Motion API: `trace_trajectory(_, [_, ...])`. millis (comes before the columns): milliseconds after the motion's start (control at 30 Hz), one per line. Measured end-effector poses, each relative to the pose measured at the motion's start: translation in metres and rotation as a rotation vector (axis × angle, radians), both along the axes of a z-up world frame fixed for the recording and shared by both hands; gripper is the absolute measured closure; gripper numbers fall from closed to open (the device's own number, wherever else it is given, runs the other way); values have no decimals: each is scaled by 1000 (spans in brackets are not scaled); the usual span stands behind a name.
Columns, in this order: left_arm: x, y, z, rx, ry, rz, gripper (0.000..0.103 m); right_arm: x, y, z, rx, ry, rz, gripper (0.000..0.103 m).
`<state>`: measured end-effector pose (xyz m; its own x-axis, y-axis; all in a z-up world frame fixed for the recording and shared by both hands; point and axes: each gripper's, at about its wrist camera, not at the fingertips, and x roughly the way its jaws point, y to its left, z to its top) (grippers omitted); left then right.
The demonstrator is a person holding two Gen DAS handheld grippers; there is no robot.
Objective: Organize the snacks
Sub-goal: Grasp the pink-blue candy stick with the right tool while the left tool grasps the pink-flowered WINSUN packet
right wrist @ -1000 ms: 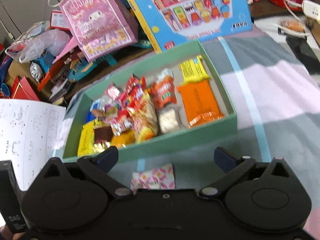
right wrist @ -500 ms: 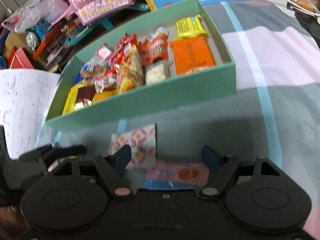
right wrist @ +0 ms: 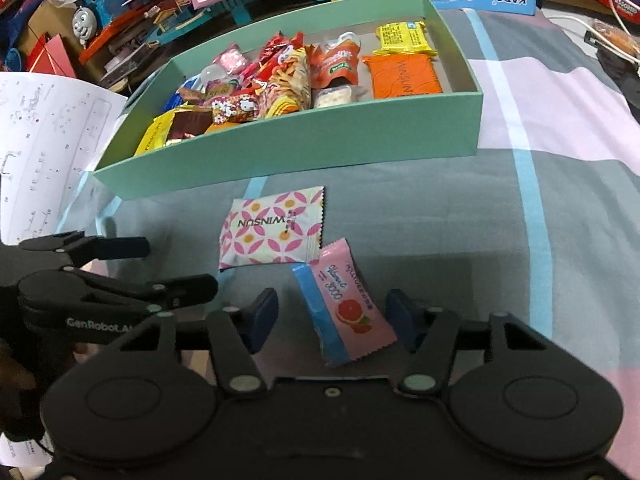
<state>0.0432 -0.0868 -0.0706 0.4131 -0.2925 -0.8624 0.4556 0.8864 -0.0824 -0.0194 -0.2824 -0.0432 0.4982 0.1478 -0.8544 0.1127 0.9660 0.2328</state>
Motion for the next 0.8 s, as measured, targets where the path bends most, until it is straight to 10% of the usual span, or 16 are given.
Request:
trace_trajectory(467, [-1,-1,0,13,-20,-34,0,-2,23,-4,-192,-48,67,74])
trace_trajectory(800, [5,-43,4,60,-101,-250,0,-7,-22,-1,-67,-57,-110,81])
